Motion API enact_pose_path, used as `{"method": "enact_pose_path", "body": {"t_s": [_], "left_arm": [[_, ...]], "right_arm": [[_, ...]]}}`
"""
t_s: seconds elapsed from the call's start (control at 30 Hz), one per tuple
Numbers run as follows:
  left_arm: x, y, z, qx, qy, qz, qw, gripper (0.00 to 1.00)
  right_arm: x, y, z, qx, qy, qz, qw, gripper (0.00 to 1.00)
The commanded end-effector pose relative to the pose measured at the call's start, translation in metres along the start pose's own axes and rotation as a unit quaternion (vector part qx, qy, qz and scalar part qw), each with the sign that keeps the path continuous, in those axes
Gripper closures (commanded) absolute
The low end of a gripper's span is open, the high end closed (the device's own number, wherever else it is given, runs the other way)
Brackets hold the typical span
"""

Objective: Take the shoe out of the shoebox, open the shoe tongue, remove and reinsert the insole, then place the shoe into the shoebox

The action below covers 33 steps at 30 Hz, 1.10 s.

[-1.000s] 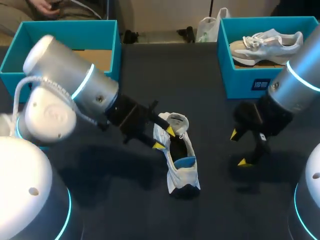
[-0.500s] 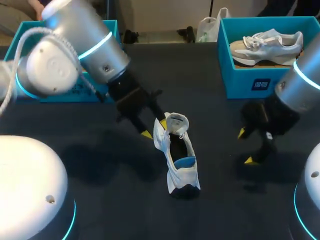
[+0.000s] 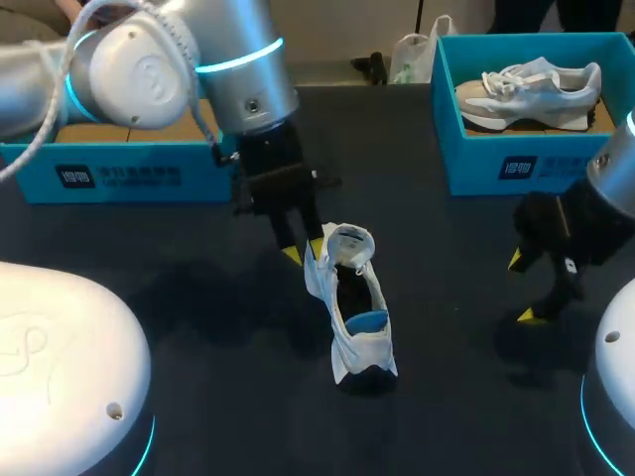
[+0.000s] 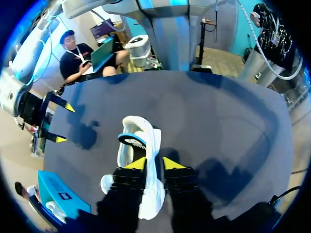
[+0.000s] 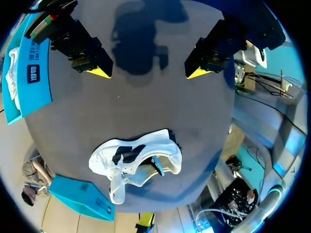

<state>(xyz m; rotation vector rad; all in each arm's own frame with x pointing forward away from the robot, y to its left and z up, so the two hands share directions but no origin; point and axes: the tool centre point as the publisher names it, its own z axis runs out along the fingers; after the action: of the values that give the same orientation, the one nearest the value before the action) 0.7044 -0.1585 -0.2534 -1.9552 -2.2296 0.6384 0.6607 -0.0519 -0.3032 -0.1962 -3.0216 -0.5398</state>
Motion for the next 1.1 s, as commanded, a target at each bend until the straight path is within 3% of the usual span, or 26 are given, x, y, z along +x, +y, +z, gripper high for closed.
{"method": "enact_pose_path", "body": {"t_s": [0.03,0.4,0.67,0.93,1.1], "left_arm": [[-0.002,0.002,-0.005,0.002,0.067,0.002,0.998,1.00],[-0.008,-0.003,0.001,-0.007,0.076,0.019,0.997,1.00],[-0.026,-0.003,0.021,0.036,0.063,0.049,0.996,1.00],[-0.026,-0.003,0.021,0.036,0.063,0.049,0.996,1.00],[-0.037,-0.007,0.041,0.051,0.067,0.057,0.995,1.00]], "right_arm": [[0.002,-0.001,0.000,0.000,-0.003,0.000,1.000,0.00],[0.002,-0.001,0.000,0.000,-0.003,0.000,1.000,0.00],[0.002,-0.001,0.000,0.000,-0.003,0.000,1.000,0.00],[0.002,-0.001,0.000,0.000,-0.003,0.000,1.000,0.00],[0.002,-0.001,0.000,0.000,-0.003,0.000,1.000,0.00]]}}
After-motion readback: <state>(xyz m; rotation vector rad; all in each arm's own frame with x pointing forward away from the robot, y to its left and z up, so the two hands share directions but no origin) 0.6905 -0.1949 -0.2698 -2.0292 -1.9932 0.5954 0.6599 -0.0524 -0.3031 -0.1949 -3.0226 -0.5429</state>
